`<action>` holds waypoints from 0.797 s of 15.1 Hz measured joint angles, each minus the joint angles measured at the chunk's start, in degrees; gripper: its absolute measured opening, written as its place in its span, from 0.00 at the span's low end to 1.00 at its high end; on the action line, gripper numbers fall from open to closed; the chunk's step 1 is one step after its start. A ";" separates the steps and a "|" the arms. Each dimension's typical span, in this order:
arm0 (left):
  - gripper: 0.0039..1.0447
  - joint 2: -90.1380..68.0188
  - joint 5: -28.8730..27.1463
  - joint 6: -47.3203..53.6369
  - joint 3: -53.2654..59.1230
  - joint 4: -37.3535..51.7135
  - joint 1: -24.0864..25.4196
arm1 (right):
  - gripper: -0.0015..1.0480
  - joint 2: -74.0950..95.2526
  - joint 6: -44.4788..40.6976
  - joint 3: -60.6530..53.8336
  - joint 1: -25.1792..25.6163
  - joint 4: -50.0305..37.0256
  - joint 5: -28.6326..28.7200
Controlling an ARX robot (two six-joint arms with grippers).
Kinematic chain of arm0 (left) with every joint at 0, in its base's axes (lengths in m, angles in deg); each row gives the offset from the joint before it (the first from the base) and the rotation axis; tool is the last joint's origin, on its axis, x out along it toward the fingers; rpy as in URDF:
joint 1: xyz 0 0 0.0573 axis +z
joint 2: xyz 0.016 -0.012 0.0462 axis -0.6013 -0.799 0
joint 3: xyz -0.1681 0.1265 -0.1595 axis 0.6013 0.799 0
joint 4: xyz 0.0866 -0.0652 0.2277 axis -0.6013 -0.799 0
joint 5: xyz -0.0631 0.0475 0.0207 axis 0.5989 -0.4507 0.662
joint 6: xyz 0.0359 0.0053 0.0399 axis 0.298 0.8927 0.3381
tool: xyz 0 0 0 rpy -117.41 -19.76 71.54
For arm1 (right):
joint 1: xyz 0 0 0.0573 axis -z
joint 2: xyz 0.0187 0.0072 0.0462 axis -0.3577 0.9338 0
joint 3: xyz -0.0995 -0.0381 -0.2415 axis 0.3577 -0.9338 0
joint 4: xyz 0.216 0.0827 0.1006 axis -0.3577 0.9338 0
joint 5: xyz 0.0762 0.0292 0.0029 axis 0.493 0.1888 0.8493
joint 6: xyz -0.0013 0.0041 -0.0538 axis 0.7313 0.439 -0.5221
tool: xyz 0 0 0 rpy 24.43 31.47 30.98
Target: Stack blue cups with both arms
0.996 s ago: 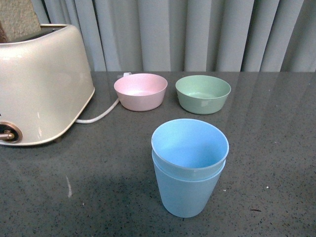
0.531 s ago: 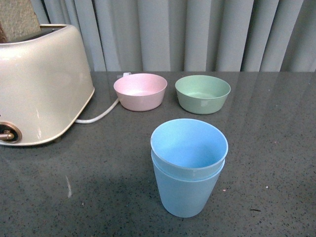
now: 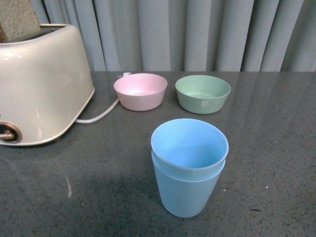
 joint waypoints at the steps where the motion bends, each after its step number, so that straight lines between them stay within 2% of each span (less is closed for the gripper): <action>1: 0.94 0.00 -0.02 0.00 0.00 0.07 0.00 | 0.02 0.00 0.00 0.00 0.00 -0.02 0.00; 5: 0.94 0.00 0.00 0.00 0.00 0.04 0.00 | 0.03 0.00 -0.02 0.00 0.00 0.00 0.00; 7: 0.94 0.00 0.00 0.00 0.00 0.04 0.00 | 0.34 0.00 -0.02 0.00 0.00 0.00 0.02; 8: 0.94 0.00 0.00 0.00 0.00 0.04 0.00 | 0.43 0.00 -0.02 0.00 0.00 0.02 0.00; 10: 0.94 0.00 0.00 0.00 0.00 0.04 0.00 | 0.69 0.00 -0.02 0.00 0.00 0.02 0.00; 12: 0.94 0.00 0.00 0.00 0.00 0.04 0.00 | 0.85 0.00 -0.02 0.00 0.00 0.02 0.00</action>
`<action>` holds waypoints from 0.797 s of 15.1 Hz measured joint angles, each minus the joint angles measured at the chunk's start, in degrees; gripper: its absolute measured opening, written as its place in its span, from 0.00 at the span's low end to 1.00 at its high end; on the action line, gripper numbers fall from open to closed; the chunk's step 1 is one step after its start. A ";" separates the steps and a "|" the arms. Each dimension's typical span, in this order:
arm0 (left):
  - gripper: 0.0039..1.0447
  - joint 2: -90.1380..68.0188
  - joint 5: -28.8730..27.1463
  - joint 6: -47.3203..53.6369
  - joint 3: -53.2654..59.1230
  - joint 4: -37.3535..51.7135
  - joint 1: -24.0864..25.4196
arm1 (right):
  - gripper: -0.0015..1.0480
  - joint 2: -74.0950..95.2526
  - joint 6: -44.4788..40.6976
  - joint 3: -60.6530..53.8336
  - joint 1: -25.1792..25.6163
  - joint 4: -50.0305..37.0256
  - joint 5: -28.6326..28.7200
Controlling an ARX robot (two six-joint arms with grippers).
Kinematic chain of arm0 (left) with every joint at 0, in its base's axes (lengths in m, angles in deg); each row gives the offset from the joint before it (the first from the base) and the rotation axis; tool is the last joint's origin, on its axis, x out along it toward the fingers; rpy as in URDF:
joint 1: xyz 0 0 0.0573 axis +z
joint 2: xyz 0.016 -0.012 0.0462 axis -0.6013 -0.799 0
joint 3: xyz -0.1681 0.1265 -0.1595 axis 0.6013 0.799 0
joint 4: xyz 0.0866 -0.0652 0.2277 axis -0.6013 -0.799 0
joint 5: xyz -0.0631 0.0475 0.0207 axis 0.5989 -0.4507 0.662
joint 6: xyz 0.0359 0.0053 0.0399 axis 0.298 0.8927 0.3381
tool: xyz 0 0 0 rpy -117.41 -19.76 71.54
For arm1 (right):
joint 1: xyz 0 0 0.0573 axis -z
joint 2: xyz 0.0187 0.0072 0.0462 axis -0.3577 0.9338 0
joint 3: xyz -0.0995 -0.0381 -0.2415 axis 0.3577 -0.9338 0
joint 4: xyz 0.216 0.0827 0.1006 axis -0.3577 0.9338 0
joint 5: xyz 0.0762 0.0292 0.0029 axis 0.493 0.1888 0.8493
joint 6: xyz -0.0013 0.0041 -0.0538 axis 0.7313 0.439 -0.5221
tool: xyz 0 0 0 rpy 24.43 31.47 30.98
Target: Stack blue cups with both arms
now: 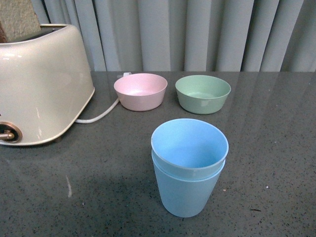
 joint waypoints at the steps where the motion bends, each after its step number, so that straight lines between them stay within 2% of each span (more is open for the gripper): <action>1: 0.94 0.00 0.00 0.00 0.00 0.00 0.00 | 0.92 0.00 0.00 0.00 0.00 0.00 0.02; 2: 0.94 0.00 0.00 0.00 0.00 -0.02 0.00 | 0.96 0.00 0.02 0.00 0.00 0.00 0.00; 3: 0.94 0.00 0.00 0.00 0.00 0.00 0.00 | 0.93 0.00 0.00 0.00 0.00 -0.02 0.00; 12: 0.94 0.00 0.00 0.00 0.00 0.00 0.00 | 0.94 0.00 0.00 0.00 0.00 -0.02 0.00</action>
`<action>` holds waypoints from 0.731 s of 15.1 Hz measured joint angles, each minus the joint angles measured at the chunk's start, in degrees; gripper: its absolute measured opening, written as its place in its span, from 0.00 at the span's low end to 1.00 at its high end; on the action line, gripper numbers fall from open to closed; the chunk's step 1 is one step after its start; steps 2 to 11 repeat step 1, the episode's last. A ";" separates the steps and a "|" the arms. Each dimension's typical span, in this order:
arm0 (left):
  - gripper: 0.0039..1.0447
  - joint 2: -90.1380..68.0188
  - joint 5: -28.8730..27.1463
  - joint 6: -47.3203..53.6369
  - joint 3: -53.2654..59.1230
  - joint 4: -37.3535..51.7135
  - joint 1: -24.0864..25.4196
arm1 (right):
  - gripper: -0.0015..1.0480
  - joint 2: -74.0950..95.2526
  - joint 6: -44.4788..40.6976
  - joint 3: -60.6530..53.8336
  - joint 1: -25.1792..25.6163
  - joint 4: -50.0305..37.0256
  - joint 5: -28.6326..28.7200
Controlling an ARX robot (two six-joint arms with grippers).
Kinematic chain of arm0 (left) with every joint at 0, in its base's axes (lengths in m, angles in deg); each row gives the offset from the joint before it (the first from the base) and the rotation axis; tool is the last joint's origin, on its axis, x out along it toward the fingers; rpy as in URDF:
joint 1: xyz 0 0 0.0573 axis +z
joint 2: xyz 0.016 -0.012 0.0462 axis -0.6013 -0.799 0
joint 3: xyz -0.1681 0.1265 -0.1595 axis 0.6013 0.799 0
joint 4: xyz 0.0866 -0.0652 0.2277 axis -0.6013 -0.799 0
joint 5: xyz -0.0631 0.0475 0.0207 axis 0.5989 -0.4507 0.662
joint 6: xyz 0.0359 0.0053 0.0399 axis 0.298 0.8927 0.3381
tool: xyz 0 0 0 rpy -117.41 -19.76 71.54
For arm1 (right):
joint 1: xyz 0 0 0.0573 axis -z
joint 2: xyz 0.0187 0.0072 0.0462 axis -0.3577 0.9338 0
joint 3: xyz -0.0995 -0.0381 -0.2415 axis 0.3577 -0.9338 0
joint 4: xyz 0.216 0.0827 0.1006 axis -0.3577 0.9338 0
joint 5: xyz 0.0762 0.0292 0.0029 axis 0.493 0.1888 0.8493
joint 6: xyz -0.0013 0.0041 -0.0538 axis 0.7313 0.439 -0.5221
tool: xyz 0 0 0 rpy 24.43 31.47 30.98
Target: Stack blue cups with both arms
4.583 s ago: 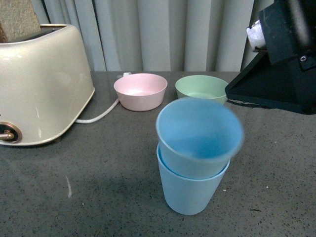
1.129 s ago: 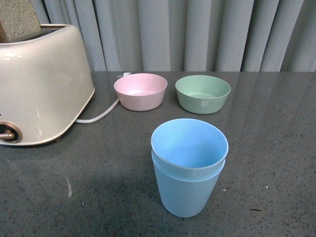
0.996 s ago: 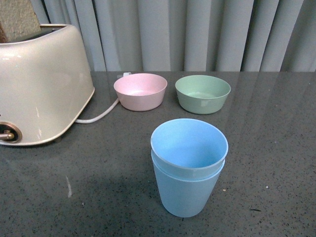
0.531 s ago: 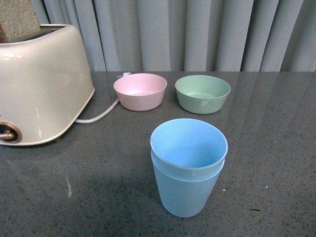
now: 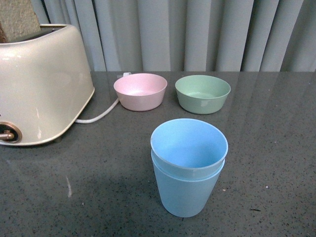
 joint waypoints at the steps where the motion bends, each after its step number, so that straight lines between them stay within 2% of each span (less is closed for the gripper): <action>1: 0.94 0.00 0.00 0.00 0.00 -0.02 0.00 | 0.94 0.00 0.02 0.00 0.00 0.00 0.02; 11: 0.94 0.00 0.00 0.00 0.00 -0.02 0.00 | 0.94 0.00 0.02 0.00 0.00 0.00 0.02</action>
